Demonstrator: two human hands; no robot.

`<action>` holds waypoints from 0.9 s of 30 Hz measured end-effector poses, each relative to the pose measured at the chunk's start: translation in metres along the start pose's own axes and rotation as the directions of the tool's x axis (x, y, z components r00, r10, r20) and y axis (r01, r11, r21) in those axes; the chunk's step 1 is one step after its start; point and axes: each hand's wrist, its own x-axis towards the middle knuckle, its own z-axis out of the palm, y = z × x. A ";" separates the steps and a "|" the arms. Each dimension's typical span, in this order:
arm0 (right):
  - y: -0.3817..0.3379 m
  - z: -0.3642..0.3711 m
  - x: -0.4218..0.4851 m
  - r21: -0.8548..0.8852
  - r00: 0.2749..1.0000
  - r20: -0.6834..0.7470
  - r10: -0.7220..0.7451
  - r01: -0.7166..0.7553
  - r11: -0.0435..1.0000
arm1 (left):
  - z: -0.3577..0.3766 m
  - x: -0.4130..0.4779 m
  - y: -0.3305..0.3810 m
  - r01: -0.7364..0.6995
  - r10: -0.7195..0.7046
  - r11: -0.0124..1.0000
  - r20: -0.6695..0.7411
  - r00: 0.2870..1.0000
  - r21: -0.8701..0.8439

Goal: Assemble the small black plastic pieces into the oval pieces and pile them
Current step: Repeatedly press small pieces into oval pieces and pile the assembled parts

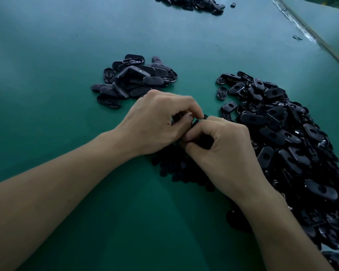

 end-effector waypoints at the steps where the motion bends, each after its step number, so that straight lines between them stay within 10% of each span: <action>1: 0.000 0.000 0.000 -0.004 1.000 0.000 -0.004 0.004 1.000 | 0.000 0.000 0.000 0.003 -0.003 1.000 -0.003 1.000 0.000; 27: 0.001 -0.001 0.001 -0.038 0.997 -0.077 0.013 -0.016 0.999 | -0.002 -0.001 0.002 -0.003 0.005 1.000 -0.043 0.999 0.030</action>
